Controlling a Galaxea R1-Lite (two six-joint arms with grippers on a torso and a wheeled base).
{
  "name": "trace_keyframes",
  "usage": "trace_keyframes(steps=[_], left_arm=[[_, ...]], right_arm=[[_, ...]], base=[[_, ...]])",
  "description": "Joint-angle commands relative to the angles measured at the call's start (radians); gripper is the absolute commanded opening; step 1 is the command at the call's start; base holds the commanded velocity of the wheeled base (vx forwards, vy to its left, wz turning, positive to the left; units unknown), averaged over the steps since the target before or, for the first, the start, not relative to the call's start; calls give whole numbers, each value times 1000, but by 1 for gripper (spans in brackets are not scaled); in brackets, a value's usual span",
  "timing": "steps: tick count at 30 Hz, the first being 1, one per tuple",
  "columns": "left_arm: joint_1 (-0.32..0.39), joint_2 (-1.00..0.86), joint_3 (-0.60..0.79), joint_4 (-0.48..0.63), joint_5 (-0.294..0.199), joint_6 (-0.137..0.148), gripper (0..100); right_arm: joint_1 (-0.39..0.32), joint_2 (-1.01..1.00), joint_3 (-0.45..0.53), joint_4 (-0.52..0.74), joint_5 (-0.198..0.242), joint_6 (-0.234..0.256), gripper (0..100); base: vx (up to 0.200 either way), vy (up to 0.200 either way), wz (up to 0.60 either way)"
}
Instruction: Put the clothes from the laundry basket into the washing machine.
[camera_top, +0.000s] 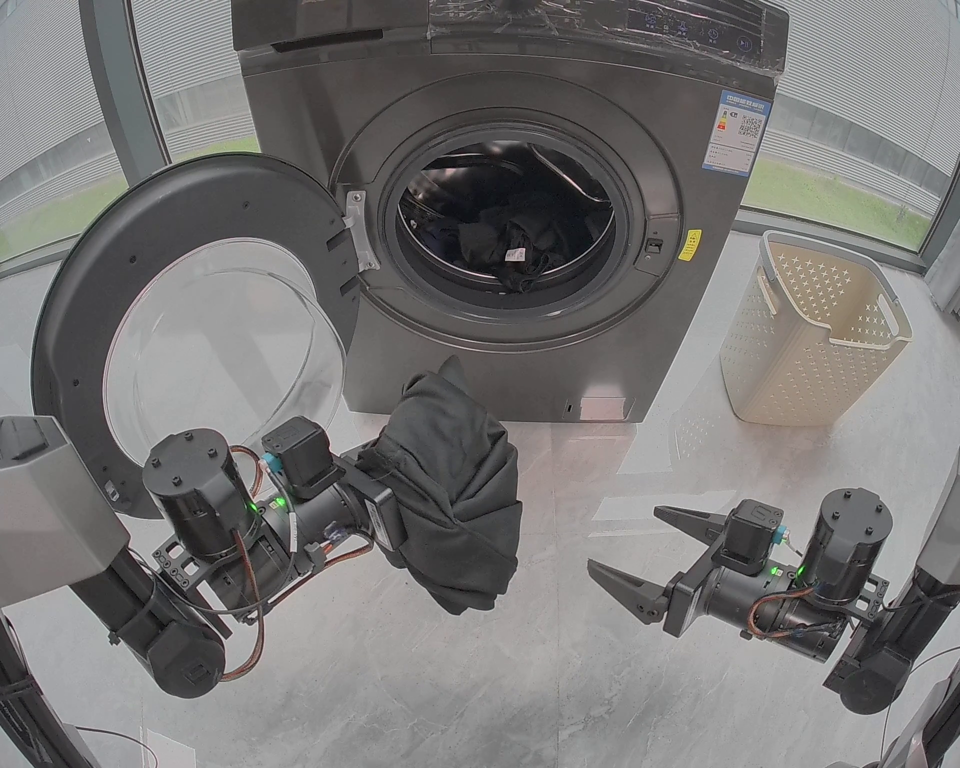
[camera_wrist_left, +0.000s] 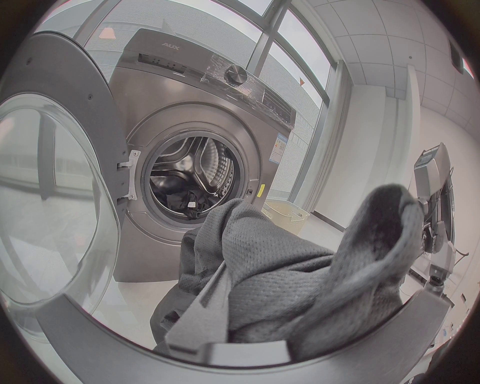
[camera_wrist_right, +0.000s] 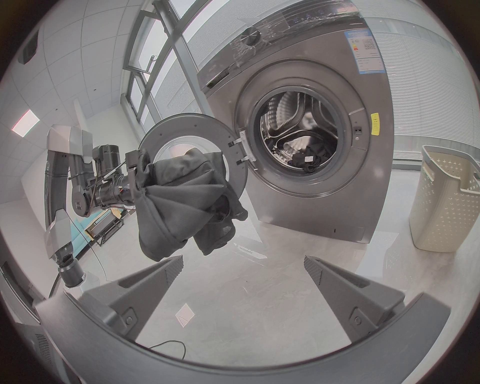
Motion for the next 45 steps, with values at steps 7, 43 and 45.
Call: trace_keyframes(steps=[7,43,45], left_arm=[[-30,39,12,-3,2,49,0],[-64,55,40,-3,2,75,0],[-63,62,37,-2,7,94,0]], right_arm=[[-16,-7,-1,-1,-2,6,100],[-3,-2,-1,-2,-4,9,100],[-3,1,-1,-2,-4,9,100]], base=[[57,0,0],[106,0,0],[0,-100,0]])
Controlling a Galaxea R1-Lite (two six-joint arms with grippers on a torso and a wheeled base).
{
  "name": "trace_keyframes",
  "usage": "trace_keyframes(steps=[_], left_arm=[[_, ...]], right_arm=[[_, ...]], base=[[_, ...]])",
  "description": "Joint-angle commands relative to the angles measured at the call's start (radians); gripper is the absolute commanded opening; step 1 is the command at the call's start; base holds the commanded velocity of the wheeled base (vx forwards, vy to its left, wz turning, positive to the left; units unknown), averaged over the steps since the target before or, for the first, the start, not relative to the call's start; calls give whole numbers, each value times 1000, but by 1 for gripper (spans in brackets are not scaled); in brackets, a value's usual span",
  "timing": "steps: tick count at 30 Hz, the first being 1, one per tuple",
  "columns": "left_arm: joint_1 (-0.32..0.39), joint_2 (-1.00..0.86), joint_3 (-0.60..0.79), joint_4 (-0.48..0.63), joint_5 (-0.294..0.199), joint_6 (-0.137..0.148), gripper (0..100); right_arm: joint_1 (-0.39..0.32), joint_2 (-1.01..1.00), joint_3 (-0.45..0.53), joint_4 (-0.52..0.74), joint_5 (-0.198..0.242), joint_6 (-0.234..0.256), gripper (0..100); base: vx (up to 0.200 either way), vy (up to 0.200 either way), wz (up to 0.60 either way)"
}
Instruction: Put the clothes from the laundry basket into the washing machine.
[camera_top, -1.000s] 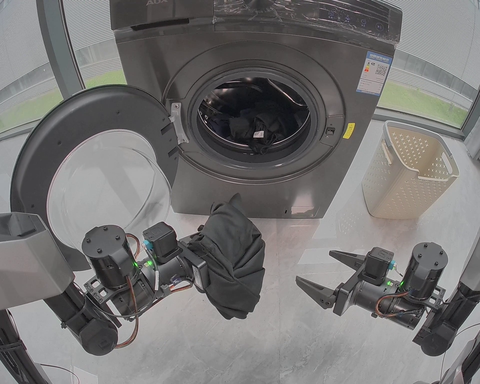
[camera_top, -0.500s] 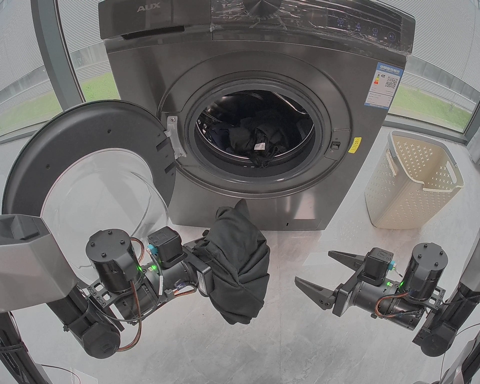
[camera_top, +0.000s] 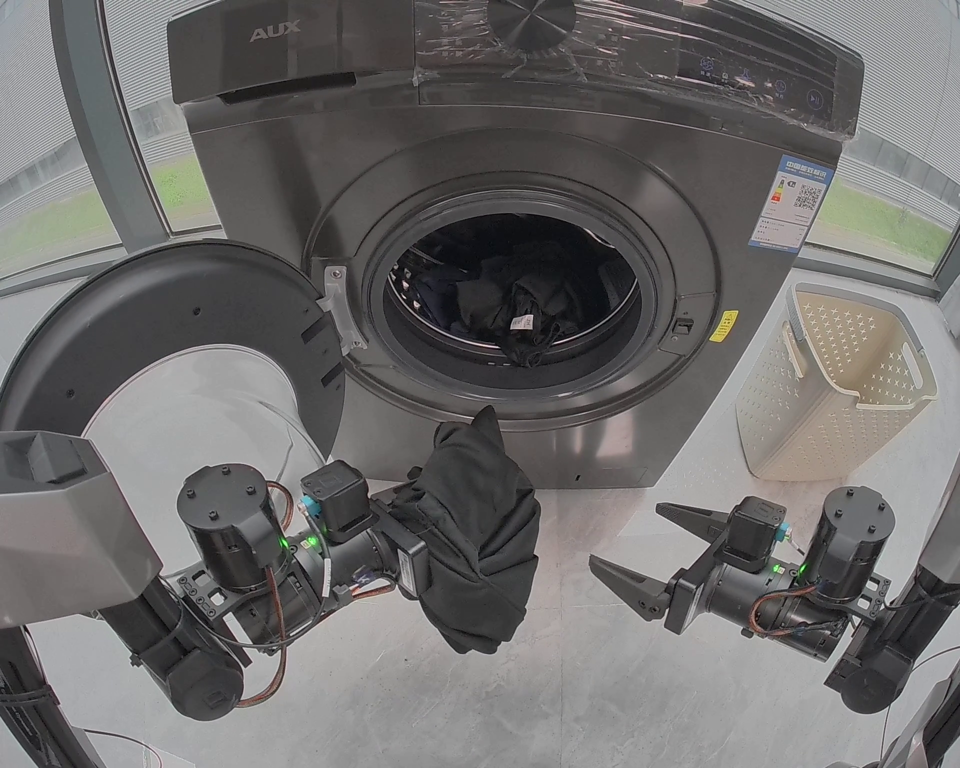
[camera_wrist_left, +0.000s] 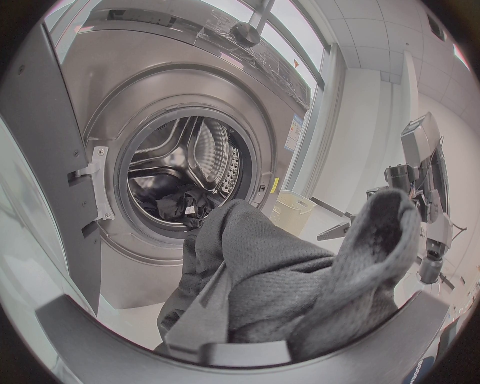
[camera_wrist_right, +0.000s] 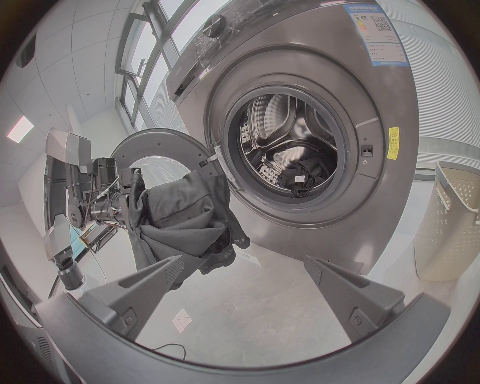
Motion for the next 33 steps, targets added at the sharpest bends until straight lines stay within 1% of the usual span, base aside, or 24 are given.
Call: trace_keyframes(steps=[1,2,3,8,14,17,23,32,33], left_arm=[[3,17,-5,-1,5,19,0],[3,20,-5,-1,7,30,0],[3,23,-5,-1,7,34,0],[2,23,-1,-1,5,34,0],[2,23,-1,-1,5,33,0],[5,25,-8,0,4,24,0],[10,23,-11,-1,2,21,0],[8,26,-6,-1,1,22,0],[8,26,-3,-1,-1,21,0]], right_arm=[[0,7,0,-1,0,0,100],[0,7,0,-1,0,0,100],[0,7,0,-1,0,0,100],[0,7,0,-1,0,0,100],[0,7,0,-1,0,0,100],[2,7,0,-1,0,0,100],[2,7,0,1,0,0,100],[3,7,2,-1,0,0,100],[3,7,2,-1,0,0,100]], base=[[0,-200,0],[0,-200,0],[0,-200,0],[0,-200,0],[0,0,0],[0,0,0],[200,0,0],[0,0,0],[0,200,0]])
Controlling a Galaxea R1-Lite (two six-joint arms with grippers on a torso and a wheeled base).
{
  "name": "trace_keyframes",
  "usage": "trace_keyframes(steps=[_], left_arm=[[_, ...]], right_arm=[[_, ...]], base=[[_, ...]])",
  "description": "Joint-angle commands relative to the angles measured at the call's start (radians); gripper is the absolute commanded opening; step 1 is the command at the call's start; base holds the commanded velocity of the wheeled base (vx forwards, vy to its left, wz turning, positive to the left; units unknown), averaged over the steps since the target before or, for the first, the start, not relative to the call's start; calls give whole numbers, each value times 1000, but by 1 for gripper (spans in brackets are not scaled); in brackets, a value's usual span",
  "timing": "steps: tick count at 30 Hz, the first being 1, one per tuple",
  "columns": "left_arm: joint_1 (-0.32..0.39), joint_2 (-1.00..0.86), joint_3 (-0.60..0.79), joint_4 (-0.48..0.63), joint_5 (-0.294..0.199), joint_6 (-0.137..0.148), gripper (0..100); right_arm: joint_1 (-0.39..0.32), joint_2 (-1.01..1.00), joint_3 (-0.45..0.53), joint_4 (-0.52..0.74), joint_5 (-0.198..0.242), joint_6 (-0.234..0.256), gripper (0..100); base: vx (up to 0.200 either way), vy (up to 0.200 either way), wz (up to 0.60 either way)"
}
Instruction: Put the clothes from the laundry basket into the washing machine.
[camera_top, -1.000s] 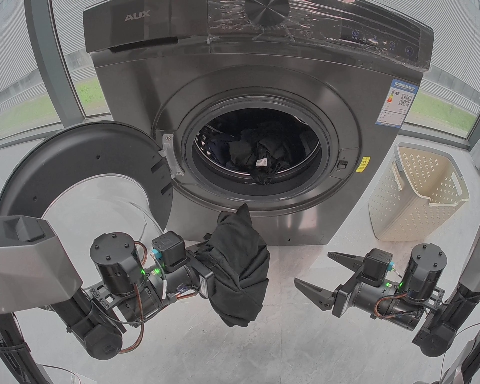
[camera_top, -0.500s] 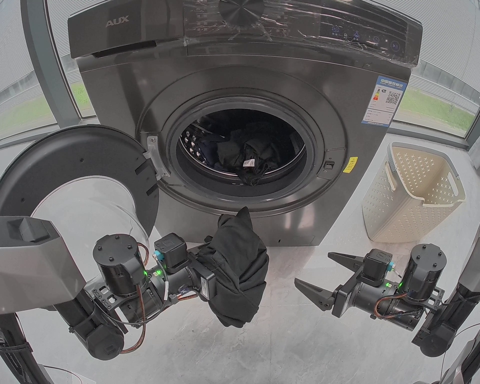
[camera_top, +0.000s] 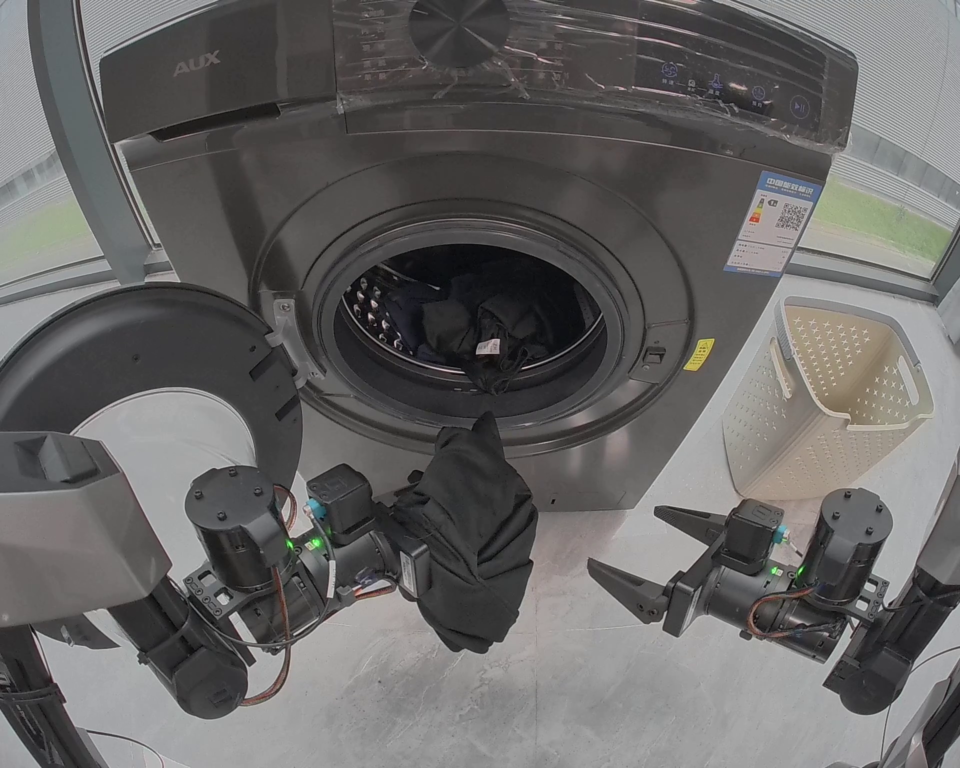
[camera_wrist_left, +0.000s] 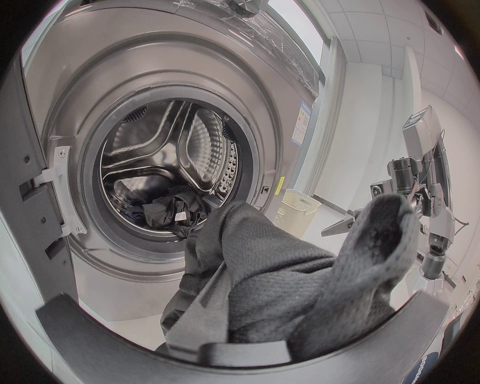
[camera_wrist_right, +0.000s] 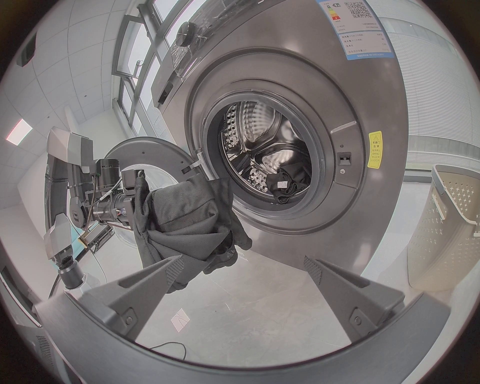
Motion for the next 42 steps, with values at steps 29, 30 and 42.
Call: trace_keyframes(steps=[29,30,42], left_arm=[[-7,18,16,-2,-3,11,0],[-9,16,16,-2,-3,13,0],[-13,13,19,-2,-1,13,0]], right_arm=[[0,2,2,1,0,0,100],[0,2,2,1,0,0,100],[8,0,6,1,0,0,100]], base=[[83,34,0],[0,0,0],[0,0,0]])
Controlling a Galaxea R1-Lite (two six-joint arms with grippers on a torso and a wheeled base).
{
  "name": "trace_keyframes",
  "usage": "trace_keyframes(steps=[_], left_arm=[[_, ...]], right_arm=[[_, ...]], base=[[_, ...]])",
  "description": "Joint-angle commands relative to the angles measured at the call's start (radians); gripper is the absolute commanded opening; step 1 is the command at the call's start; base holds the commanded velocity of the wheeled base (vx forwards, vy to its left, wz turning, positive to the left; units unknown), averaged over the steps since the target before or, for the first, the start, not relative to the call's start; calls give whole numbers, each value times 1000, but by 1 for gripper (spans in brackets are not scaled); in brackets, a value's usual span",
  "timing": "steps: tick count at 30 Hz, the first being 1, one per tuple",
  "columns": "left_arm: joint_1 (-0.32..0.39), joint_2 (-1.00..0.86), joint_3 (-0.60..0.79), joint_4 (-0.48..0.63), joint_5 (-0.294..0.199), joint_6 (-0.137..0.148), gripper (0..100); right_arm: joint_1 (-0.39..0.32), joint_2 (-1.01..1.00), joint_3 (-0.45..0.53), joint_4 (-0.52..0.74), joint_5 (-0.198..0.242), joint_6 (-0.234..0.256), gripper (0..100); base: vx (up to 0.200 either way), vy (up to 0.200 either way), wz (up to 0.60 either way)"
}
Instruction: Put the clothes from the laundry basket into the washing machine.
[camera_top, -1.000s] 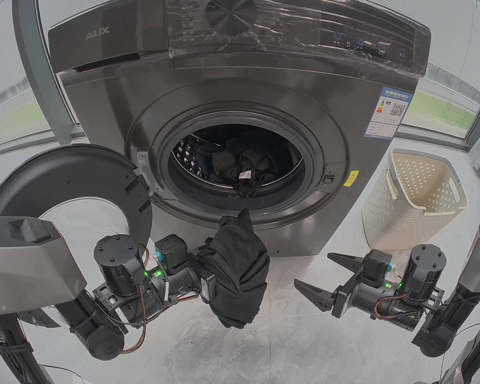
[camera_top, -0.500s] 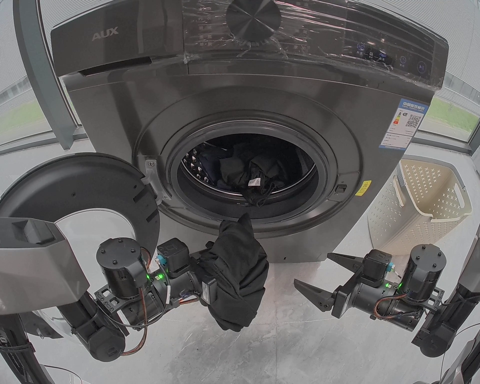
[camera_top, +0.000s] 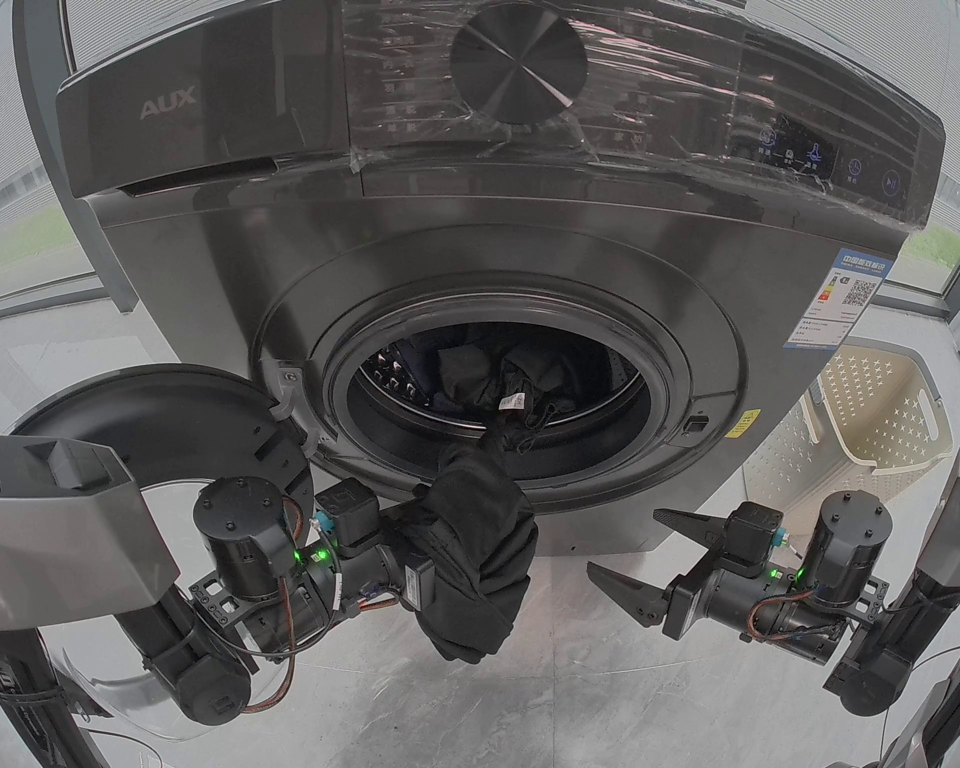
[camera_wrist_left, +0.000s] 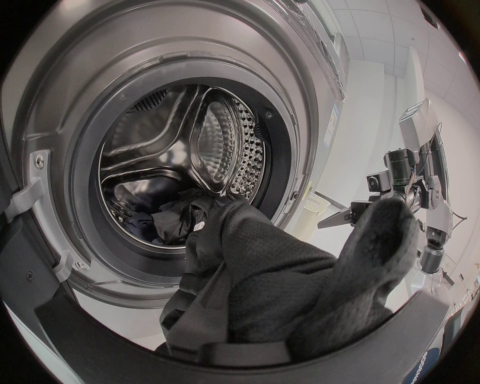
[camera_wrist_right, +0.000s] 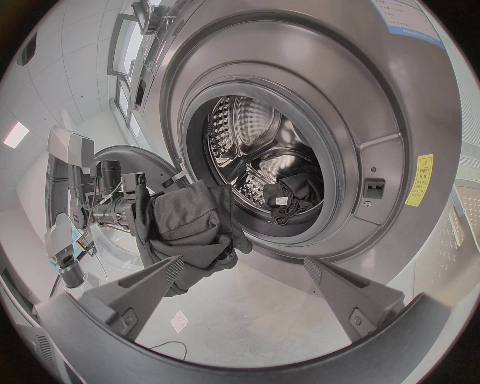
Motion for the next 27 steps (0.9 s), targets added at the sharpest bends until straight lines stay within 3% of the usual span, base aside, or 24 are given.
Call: trace_keyframes(steps=[1,5,7,10,15,21,24,27], left_arm=[[-8,0,5,-2,2,0,0],[-22,-9,-2,-1,6,5,0],[-34,-11,-19,1,19,23,0],[-37,3,-88,4,20,3,0],[-33,77,-240,7,14,-1,0],[-23,176,-381,17,38,-75,0],[-23,219,-449,30,78,-92,0],[-28,258,-493,50,88,-101,0]], right_arm=[[3,0,1,-1,0,0,100],[4,-5,1,-1,0,0,100],[20,-14,-1,-1,-3,2,100],[38,-25,2,-1,-10,0,100],[58,-52,35,-1,-7,-1,100],[73,-71,47,1,-7,-3,100],[73,-72,49,2,-7,-3,100],[78,-72,52,1,-9,-3,100]], base=[[0,0,0],[0,0,0],[0,0,0],[0,0,0],[0,0,0],[0,0,0],[0,0,0],[0,0,0]])
